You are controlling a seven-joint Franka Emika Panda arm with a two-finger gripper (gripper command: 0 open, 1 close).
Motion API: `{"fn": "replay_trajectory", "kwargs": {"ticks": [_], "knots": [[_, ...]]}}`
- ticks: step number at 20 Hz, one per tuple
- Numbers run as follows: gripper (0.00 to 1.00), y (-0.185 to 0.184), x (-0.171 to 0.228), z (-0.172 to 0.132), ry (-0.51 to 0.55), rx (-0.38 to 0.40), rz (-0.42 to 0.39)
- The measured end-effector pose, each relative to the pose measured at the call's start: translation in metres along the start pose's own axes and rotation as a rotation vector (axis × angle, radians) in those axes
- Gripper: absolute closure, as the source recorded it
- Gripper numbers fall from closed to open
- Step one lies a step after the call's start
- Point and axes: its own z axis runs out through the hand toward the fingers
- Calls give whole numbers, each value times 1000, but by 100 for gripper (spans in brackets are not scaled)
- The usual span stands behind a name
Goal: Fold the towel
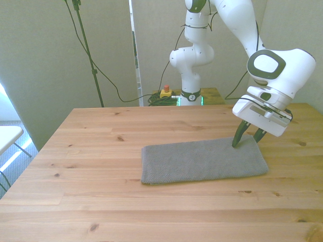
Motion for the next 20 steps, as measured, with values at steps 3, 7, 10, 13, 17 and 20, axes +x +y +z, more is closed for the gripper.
{"fn": "replay_trajectory", "kwargs": {"ticks": [3,7,10,13,17,20], "knots": [[100,3,-2,1,-5,1,-1],[100,6,-3,2,-12,2,3],[100,6,-1,-1,-11,11,7],[100,12,1,-6,-25,33,15],[100,24,13,-18,-62,75,41],[100,37,31,-29,-89,111,72]]}}
